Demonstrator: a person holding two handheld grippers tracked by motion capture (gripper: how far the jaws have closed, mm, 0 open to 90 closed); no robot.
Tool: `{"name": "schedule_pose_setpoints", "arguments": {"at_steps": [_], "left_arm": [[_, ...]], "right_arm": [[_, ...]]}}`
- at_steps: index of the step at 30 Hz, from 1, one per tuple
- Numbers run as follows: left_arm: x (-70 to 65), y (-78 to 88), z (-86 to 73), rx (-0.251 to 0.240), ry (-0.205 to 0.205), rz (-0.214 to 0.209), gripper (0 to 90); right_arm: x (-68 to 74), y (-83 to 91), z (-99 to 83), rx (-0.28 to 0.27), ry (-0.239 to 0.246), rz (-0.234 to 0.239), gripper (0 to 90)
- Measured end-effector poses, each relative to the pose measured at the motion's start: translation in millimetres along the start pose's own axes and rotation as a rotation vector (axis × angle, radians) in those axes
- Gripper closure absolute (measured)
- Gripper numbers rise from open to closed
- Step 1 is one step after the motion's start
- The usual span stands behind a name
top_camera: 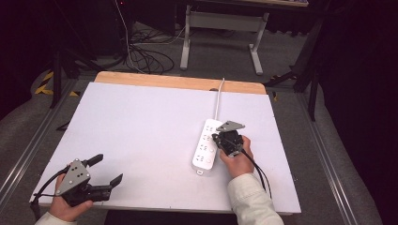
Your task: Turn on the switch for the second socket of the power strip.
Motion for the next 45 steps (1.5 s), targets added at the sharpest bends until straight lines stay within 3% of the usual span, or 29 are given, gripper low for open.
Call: {"name": "schedule_pose_setpoints", "arguments": {"at_steps": [8,11,15,19,21,25,37,45], "left_arm": [[0.3,-0.2,-0.4,0.005,-0.006,0.0,10.2],[-0.1,-0.1,-0.4,0.003,0.001,0.0,10.2],[0.6,-0.4,-0.2,0.003,-0.003,0.0,10.2],[0.7,-0.5,0.0,0.004,-0.006,-0.002,10.2],[0.3,-0.1,0.0,0.004,-0.006,-0.003,10.2],[0.9,-0.6,-0.1,0.004,-0.004,-0.002,10.2],[0.4,-0.2,0.2,0.004,-0.004,-0.002,10.2],[-0.1,-0.9,0.4,0.003,-0.003,-0.004,10.2]], "right_arm": [[1.0,-0.7,-0.3,0.006,0.009,-0.015,90.0],[0.6,-0.5,-0.1,-0.002,-0.011,-0.002,90.0],[2.1,0.1,-0.4,-0.004,0.005,-0.048,90.0],[-0.6,3.3,0.7,-0.031,-0.03,-0.035,90.0],[-2.3,8.4,2.6,-0.049,-0.019,-0.041,90.0],[1.6,24.1,13.2,-0.114,-0.022,-0.006,90.0],[11.3,49.0,28.6,-0.182,-0.005,0.027,90.0],[16.6,59.5,34.0,-0.196,0.0,0.044,90.0]]}}
Point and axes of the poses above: each handheld gripper's, and its own axes: y roughly backward along the jaws, z roughly out of its top, x roughly to its left, the point moved 10 cm from there along -y, roughly forward along the jaws, and after that the axes turned 3 degrees about x, right-handed, at the moved point
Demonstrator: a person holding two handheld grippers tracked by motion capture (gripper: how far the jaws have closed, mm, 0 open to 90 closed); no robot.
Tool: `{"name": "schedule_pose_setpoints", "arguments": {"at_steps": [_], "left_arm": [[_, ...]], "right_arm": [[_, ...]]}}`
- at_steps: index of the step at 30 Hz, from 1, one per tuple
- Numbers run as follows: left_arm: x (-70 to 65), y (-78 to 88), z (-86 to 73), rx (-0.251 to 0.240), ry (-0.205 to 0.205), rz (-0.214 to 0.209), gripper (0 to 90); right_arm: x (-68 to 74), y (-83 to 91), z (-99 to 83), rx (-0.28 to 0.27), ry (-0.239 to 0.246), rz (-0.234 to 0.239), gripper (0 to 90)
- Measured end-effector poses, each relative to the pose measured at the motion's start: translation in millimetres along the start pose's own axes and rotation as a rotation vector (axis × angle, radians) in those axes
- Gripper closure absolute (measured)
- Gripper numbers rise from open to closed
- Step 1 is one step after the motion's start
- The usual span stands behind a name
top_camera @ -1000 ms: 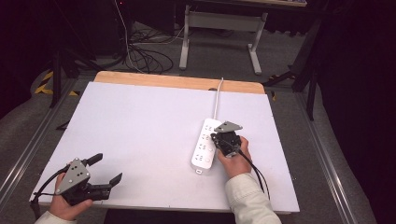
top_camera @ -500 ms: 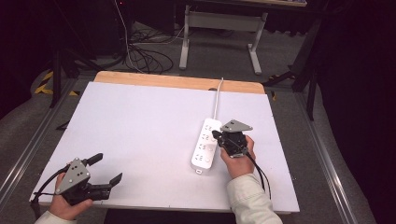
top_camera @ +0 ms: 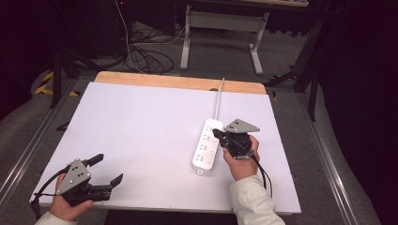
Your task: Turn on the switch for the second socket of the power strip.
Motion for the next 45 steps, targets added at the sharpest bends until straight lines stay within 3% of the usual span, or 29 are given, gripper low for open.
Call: {"name": "schedule_pose_setpoints", "arguments": {"at_steps": [10,11,18,21,30,45], "left_arm": [[0.3,0.3,0.0,0.0,-0.002,0.0,10.2],[0.5,0.4,0.0,0.0,-0.002,0.001,10.2],[0.2,0.2,0.2,0.002,0.002,0.001,10.4],[0.6,0.4,0.1,0.003,-0.001,0.002,10.3],[1.1,0.9,0.3,0.005,0.002,0.002,10.3],[1.5,2.8,0.5,0.016,0.015,-0.002,10.7]], "right_arm": [[1.7,4.7,3.3,0.001,0.011,0.003,89.7],[1.1,6.0,4.2,-0.003,0.007,0.003,81.7],[-1.3,16.2,8.5,-0.012,-0.011,0.013,60.8],[-0.2,20.4,10.3,-0.017,0.002,0.027,51.0],[6.7,40.1,14.2,-0.056,0.037,0.031,35.3],[9.0,62.9,-4.1,-0.058,0.02,0.052,23.5]]}}
Point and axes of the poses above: each handheld gripper's, and its own axes: y roughly backward along the jaws, z roughly out of its top, x roughly to its left, the point moved 10 cm from there along -y, roughly forward along the jaws, and after that the axes turned 3 degrees about x, right-handed, at the moved point
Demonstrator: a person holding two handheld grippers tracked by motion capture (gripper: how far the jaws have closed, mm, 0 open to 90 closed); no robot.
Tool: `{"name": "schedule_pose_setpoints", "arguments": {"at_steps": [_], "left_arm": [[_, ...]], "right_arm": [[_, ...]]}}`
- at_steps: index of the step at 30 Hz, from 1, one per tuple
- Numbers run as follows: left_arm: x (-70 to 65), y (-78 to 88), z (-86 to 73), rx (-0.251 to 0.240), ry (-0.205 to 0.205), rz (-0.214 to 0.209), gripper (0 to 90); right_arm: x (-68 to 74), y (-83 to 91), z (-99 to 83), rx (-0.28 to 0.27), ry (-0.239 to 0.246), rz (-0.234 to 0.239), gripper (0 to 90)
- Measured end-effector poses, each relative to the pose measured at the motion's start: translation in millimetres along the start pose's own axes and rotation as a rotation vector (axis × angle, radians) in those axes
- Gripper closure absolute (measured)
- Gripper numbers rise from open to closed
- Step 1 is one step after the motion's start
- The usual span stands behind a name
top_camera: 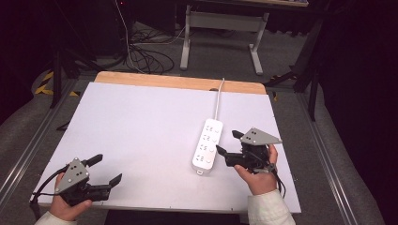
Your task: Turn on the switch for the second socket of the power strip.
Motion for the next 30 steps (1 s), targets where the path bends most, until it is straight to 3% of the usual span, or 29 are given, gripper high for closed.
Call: {"name": "schedule_pose_setpoints", "arguments": {"at_steps": [5,14,19,25,30], "left_arm": [[-1.6,0.6,0.7,-0.003,0.031,-0.019,10.5],[-1.2,0.5,0.6,-0.003,0.023,-0.015,10.3],[-1.2,-0.3,0.1,0.0,0.007,-0.009,10.5],[-1.7,-0.4,0.0,0.0,0.01,-0.009,10.5],[-1.7,-0.3,-0.2,0.001,0.008,-0.009,10.5]], "right_arm": [[8.6,3.1,-11.1,0.01,0.017,0.029,20.1],[6.9,8.2,-37.6,0.012,0.011,0.059,18.5],[2.5,11.1,-51.8,0.012,-0.029,0.072,17.6],[0.0,12.2,-72.1,0.059,-0.079,0.096,21.7],[-2.6,12.5,-83.6,0.054,-0.108,0.104,17.2]]}}
Point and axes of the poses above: each handheld gripper's, and its own axes: y roughly backward along the jaws, z roughly out of its top, x roughly to its left, the point moved 10 cm from there along -y, roughly forward along the jaws, and after that the axes turned 3 degrees about x, right-handed, at the moved point
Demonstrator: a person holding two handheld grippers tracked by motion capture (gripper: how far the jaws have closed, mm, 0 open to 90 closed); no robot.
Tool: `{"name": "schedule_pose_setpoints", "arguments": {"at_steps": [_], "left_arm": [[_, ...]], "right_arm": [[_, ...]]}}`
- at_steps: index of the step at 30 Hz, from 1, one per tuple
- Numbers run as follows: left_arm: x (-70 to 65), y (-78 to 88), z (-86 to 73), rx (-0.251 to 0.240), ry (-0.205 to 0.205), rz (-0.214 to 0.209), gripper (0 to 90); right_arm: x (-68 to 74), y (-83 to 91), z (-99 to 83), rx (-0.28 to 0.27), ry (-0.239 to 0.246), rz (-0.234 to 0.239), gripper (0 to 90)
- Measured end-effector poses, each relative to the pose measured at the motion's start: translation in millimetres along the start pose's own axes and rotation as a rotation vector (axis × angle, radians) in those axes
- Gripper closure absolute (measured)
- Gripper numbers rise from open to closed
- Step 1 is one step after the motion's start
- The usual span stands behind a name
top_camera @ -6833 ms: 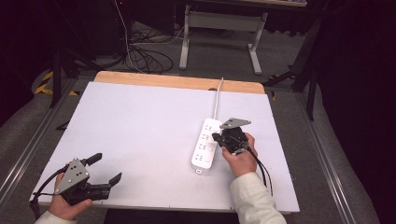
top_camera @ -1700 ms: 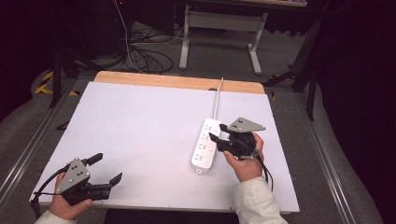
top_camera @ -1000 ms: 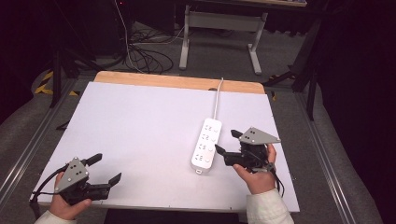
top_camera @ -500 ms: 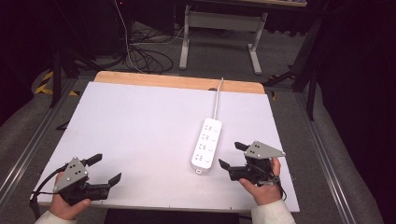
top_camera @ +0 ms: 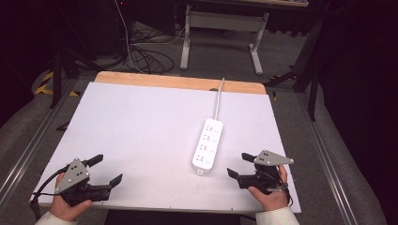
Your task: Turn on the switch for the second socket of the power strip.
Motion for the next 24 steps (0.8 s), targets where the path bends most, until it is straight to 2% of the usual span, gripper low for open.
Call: {"name": "schedule_pose_setpoints", "arguments": {"at_steps": [12,15,19,22,24], "left_arm": [[0.1,-1.9,-0.8,-0.003,-0.005,0.003,10.4],[1.3,-4.5,-2.6,0.003,-0.008,0.008,10.0],[2.6,-7.8,-5.2,0.015,-0.032,0.022,9.9],[1.1,-9.2,-5.2,-0.006,-0.021,0.009,9.6],[-0.6,-10.0,-4.6,-0.02,-0.015,-0.002,9.3]], "right_arm": [[-8.0,-3.5,-30.8,0.048,0.034,-0.038,13.3],[-7.8,-4.6,-36.3,0.069,0.025,-0.038,13.9],[-8.3,-2.6,-26.2,0.023,0.015,-0.051,14.1],[-10.2,-0.2,-23.0,0.002,0.024,-0.071,13.7],[-10.0,0.9,-22.9,-0.004,0.03,-0.064,13.0]]}}
Point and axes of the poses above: each handheld gripper's, and its own axes: y roughly backward along the jaws, z roughly out of its top, x roughly to its left, the point moved 10 cm from there along -y, roughly forward along the jaws, and after that the axes turned 3 degrees about x, right-handed, at the moved point
